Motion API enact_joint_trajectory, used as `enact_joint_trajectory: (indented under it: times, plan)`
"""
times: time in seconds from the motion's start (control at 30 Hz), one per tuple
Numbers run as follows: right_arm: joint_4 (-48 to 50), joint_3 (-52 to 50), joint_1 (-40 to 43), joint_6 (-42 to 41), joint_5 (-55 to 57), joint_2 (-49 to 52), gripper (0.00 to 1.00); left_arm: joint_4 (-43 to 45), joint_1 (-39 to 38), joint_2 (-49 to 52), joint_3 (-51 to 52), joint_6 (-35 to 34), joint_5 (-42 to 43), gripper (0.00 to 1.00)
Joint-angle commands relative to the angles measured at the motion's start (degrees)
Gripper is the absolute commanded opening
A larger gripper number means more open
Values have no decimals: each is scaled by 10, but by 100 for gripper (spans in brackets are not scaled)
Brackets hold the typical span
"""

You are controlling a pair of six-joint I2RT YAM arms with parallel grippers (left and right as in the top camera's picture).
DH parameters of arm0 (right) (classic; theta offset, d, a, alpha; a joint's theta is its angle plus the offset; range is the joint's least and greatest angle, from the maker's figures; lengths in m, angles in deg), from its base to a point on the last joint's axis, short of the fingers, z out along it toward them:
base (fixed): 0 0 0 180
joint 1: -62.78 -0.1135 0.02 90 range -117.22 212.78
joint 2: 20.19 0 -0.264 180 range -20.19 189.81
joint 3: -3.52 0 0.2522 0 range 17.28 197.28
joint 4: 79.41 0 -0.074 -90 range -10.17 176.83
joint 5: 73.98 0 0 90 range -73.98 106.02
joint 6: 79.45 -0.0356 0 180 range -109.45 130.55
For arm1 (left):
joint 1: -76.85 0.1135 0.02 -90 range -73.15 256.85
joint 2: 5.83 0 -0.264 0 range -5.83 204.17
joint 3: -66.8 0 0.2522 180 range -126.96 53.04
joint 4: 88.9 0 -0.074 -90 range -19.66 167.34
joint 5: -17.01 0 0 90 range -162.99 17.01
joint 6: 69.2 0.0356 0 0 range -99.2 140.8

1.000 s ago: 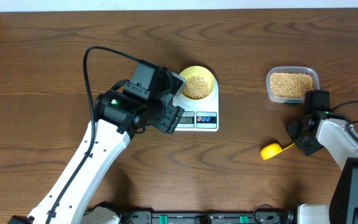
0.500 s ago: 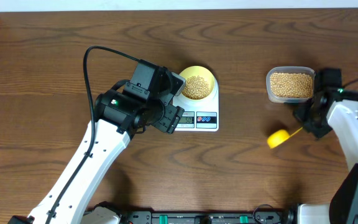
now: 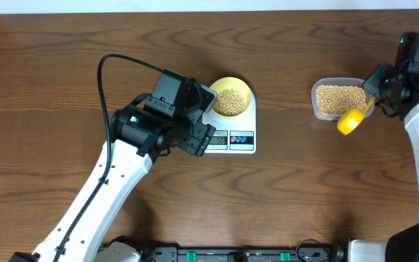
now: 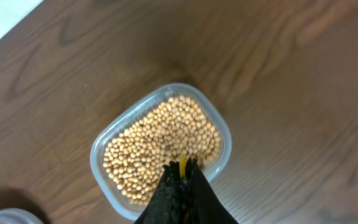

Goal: Scoop item into bowl and weigh 50g on scale
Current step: 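Lower the scoop into the tub and open the right gripper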

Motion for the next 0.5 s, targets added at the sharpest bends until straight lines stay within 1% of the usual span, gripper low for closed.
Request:
enact_joint_trajectory:
  times: [0.0,0.13,0.23,0.47]
  plan:
    - [16,4,1,99,6,2,1,0,-1,-11,1,5,-4,73]
    - [83,-18,1,162,-13,8,1,0,-1,-11,1,5,-4,73]
    - [143,-43,1,200,-54,9,1,0,-1,-11,1,5,-4,73]
    - [269,-125,1,237,-112,10,1,0,-1,-11,1,5,-4,73]
